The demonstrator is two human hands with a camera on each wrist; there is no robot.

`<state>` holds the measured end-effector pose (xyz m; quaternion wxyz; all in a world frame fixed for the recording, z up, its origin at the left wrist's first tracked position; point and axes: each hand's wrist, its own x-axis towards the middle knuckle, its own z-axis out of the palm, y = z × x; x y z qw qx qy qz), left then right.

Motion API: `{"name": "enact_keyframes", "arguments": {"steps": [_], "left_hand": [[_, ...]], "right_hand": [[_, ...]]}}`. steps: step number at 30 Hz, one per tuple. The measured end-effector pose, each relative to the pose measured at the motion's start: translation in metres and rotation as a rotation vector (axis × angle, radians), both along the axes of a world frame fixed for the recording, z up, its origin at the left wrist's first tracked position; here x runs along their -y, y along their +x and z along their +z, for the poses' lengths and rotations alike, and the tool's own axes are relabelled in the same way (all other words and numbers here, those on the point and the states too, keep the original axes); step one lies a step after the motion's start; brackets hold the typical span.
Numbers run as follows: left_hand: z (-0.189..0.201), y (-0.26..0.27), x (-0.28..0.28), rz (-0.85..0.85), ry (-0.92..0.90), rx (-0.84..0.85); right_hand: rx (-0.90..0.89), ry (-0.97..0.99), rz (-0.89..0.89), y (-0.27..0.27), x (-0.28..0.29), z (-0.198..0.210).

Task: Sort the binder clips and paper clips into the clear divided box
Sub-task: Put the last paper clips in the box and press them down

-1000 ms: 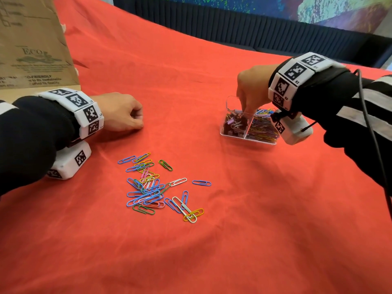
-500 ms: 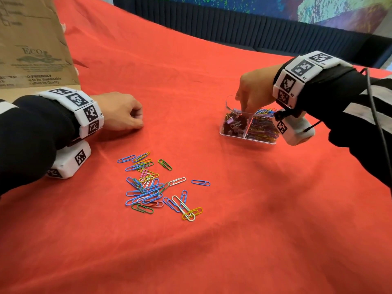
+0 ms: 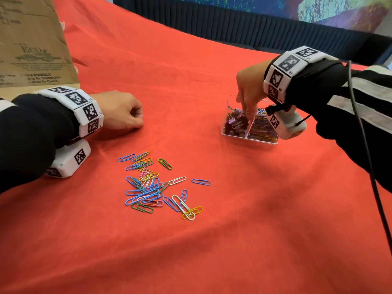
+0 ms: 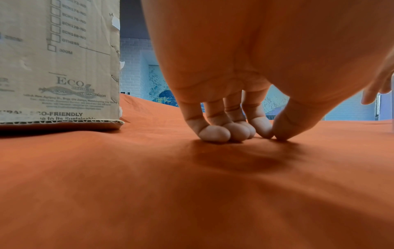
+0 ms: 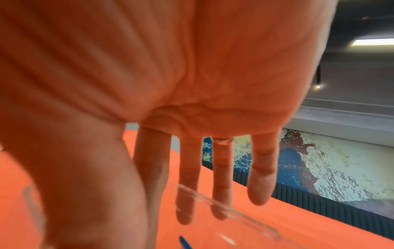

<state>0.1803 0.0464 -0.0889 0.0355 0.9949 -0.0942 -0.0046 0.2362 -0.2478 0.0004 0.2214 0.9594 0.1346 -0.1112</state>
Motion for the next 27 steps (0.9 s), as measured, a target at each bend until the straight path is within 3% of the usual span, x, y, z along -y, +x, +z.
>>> {"name": "enact_keyframes", "arguments": {"steps": [13,20,27], "left_hand": [[0.001,-0.001,0.001,-0.001,0.008,-0.002],[0.001,-0.001,0.001,0.005,0.006,-0.001],[0.001,-0.002,0.002,-0.003,0.009,-0.001]], "right_hand": [[-0.025,0.093,0.083,0.003,0.012,-0.004],[0.033,0.259,0.153,-0.009,0.026,0.005],[0.105,0.423,0.096,-0.017,0.066,0.033]]}}
